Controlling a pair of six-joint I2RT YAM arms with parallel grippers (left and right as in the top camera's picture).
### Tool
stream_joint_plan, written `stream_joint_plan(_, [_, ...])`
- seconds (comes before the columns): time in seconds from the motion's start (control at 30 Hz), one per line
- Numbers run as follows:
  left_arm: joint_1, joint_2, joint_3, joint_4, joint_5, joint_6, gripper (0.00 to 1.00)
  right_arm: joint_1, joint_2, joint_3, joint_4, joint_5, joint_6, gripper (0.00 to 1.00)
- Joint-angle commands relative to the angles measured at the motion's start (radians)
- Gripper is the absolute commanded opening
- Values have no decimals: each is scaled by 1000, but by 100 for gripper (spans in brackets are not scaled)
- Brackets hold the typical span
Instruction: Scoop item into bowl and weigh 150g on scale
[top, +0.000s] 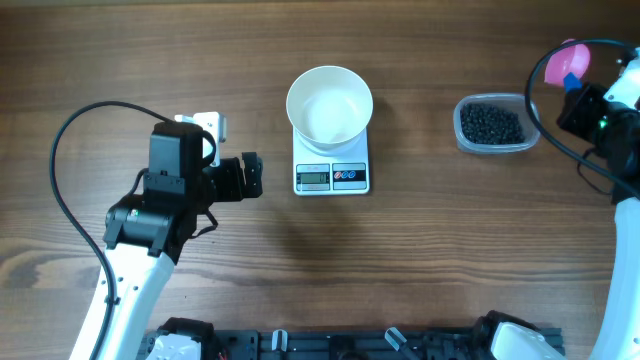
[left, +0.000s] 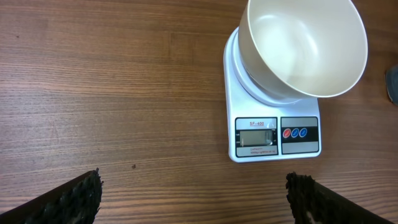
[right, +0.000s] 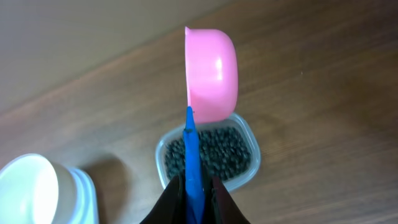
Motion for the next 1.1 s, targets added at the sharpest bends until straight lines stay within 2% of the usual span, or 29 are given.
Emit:
stream_joint_plan(0.0, [6,-7,19,3,-6,19,100,1,-10,18,-41,-13,-67,4])
stream_joint_plan(0.27, [6,-7,19,4,-5,12,100,1,-11,18,-69,-11,-93,4])
stream_joint_plan(0.37, [5,-7,19,82,19,12,100,1,-11,18,-61,-10,-95,4])
stream_joint_plan(0.43, [5,-7,19,70,133,14,100,1,-11,18,-61,3,-106,4])
stream_joint_plan(0.5, [-4,-6,19,26,421,180,100,1,-11,18,-61,8,-124,4])
stream_joint_plan(0.53, [-18,-6,19,1,487,248,100,1,-11,18,-61,8,-121,4])
stream_joint_plan(0.6, [-70,-6,19,-43,470,304,100,1,-9,18,-60,7,-121,4])
stream_joint_plan(0.7, [-162,-3,17,-45,322,304,100,1,2,18,-58,6,-122,4])
stream_joint_plan(0.83, [-197,35,16,-26,270,299,100,1,8,18,-69,-13,-122,4])
stream_joint_plan(0.9, [-196,61,16,17,262,262,100,1,8,18,-69,-12,-122,4])
stream_joint_plan(0.97, [-196,77,16,84,214,164,100,1,8,18,-68,-12,-122,4])
stream_joint_plan(1.07, [-197,77,17,178,214,168,100,1,8,18,-70,-11,-125,4])
